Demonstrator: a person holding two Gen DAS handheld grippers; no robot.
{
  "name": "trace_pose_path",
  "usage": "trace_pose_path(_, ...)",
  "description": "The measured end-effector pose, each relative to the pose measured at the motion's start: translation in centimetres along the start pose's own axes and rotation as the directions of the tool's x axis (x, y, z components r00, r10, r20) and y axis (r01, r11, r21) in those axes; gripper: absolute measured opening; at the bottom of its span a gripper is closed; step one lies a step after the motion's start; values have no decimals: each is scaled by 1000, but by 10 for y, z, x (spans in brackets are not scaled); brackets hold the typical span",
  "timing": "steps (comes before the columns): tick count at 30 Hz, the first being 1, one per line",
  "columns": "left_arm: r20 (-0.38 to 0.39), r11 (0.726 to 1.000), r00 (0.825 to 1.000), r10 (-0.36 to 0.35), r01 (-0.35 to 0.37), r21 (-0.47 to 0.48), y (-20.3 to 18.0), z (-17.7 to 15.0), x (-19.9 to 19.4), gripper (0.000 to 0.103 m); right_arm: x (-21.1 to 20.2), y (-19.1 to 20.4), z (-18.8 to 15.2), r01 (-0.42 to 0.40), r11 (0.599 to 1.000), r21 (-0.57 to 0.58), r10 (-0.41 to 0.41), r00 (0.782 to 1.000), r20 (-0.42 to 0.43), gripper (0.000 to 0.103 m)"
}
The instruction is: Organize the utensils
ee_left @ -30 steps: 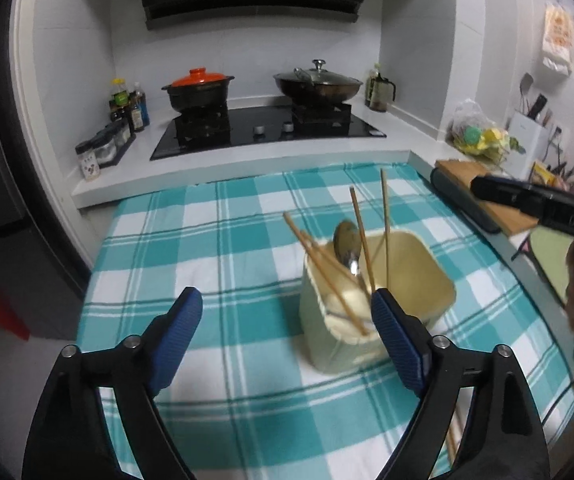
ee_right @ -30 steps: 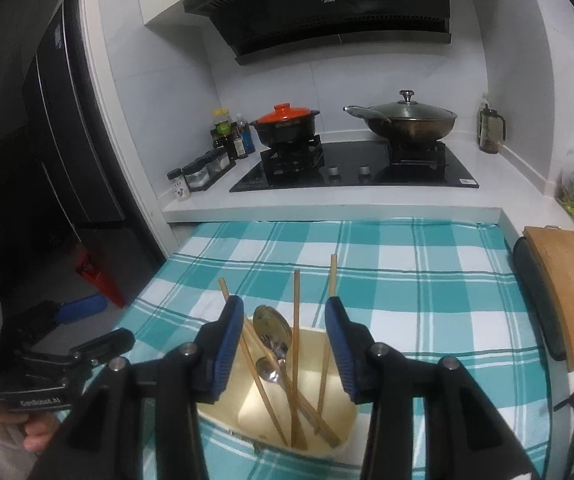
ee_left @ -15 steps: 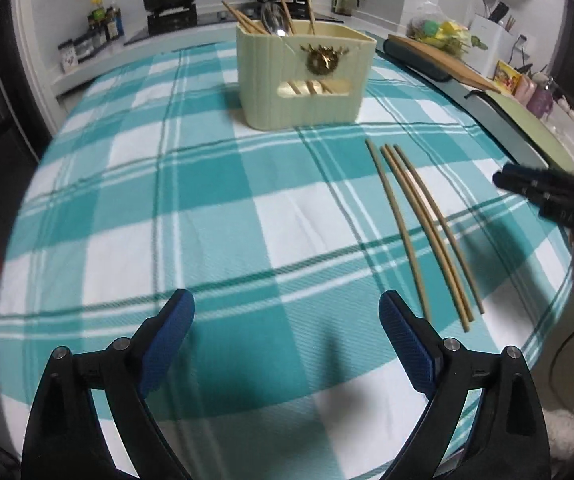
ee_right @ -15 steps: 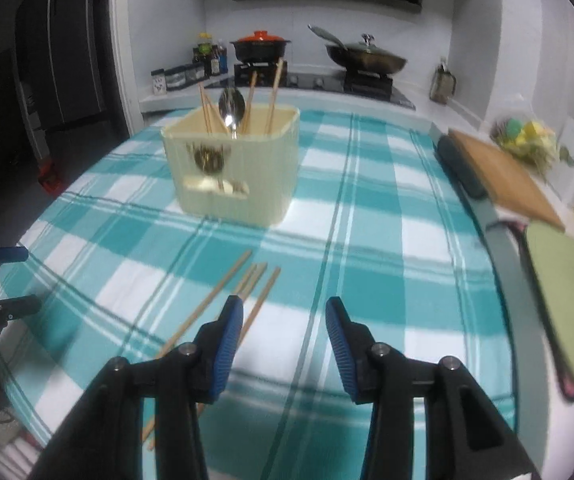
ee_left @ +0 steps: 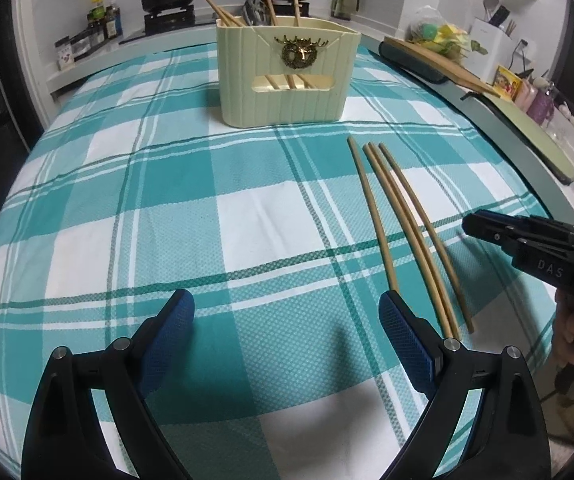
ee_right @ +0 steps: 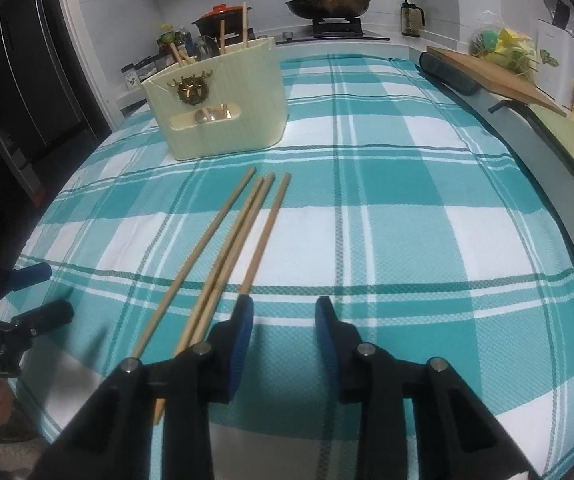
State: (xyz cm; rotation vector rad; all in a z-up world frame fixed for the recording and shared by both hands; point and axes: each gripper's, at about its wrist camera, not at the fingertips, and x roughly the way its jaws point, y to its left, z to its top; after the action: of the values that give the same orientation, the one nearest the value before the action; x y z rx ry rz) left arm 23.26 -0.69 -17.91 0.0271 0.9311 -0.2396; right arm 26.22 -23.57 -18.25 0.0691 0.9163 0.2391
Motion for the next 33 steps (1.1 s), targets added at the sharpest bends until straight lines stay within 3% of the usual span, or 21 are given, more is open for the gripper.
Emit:
trace_pose_path(8,-29,999,999,29,-28,26,0,-10,9,94,29,23,9,-25,999,-43,23,999,-44,22)
trace_pose_path(19,-33,998,999,21,-19,57,-15,0,19,94,45,28,7,27,990,-137,-35,998,-54,16)
trace_pose_path(22,-26,996,999,33,-30,90,-23,9,27,94,44,28,6,95,983,-159,-102,994,-40,7)
trace_pose_path(24,-25,994,999,41,-38,100,-28,18,34,94,42,20,6,155,978,-136,-161,986,-31,6)
trace_pose_path(27,-31,994,999,38,-35,103,-36,29,48,94,36,3,3,157,986,-57,-159,987,-30,6)
trace_pose_path(33,-41,983,996,79,-71,170,-59,37,73,91,25,-8,-8,164,986,-26,-165,986,-29,6)
